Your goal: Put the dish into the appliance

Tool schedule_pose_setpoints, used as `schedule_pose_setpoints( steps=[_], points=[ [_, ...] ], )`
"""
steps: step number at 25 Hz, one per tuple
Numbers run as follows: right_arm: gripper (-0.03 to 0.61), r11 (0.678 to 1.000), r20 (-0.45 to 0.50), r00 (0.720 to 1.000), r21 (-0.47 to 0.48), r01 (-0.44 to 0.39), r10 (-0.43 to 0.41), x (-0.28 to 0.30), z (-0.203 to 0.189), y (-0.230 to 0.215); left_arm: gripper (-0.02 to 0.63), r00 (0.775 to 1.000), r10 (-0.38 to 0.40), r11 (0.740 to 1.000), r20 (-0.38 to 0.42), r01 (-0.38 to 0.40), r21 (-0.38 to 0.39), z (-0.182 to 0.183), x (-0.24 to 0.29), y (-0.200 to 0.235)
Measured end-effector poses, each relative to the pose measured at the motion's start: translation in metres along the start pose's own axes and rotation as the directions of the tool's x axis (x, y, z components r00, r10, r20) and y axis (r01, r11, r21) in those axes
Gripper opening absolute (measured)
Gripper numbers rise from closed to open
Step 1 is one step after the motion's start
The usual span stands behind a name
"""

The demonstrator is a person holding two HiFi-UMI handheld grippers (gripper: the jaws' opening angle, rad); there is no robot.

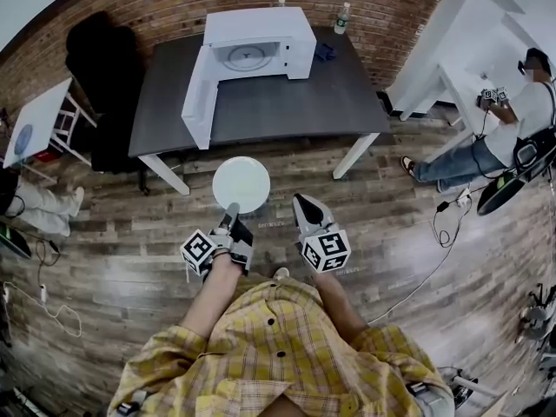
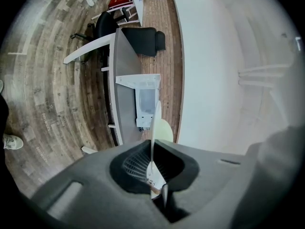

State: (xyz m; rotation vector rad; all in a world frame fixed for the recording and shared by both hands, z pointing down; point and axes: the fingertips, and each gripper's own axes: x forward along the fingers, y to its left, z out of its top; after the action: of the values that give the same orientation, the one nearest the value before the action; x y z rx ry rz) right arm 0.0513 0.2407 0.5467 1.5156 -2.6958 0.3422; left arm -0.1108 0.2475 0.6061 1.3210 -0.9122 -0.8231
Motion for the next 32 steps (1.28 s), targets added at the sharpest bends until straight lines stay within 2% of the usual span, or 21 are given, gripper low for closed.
schedule_pose_setpoints(
  steps=[5,9,18,20,25,29,32],
  points=[
    [0.005,1.000,-0.008,1.000,-0.004,-0.011,0.011,-0.001,0.001,-0.015,0.011,1.000,-0.001,1.000,0.026,0.001,0.024,-0.007,0.009,-0.004],
    [0.005,1.000,-0.018,1.000,0.004,-0.021,0.021,0.004,-0.005,-0.021,0.011,0.999,-0.025,1.000,0.044,0.025,-0.002,-0.008,0.018,-0.009],
    [0.005,0.999,-0.042,0.998,0.025,-0.042,0.043,0.044,-0.013,-0.047,0.011,0.998,0.034,0.999,0.043,-0.034,-0.006,0.008,0.058,0.012],
    [0.005,0.999,-0.041,0.998,0.019,-0.036,0.037,0.055,-0.008,-0.057,0.011,0.999,0.008,1.000,0.046,-0.006,-0.028,0.011,0.074,0.005],
    [0.005,0.999,-0.023,0.998,0.005,-0.051,0.051,0.095,0.007,-0.078,0.011,0.998,-0.016,0.999,0.055,0.018,-0.038,0.034,0.115,0.002],
    [0.005,0.998,-0.024,0.998,0.008,-0.060,0.060,0.132,0.016,-0.094,0.011,0.999,0.013,0.999,0.053,-0.012,-0.033,0.052,0.148,0.003],
    [0.005,0.997,-0.029,0.997,0.004,-0.071,0.071,0.163,0.025,-0.102,0.011,0.998,0.005,1.000,0.056,-0.003,-0.030,0.068,0.174,-0.004]
  ],
)
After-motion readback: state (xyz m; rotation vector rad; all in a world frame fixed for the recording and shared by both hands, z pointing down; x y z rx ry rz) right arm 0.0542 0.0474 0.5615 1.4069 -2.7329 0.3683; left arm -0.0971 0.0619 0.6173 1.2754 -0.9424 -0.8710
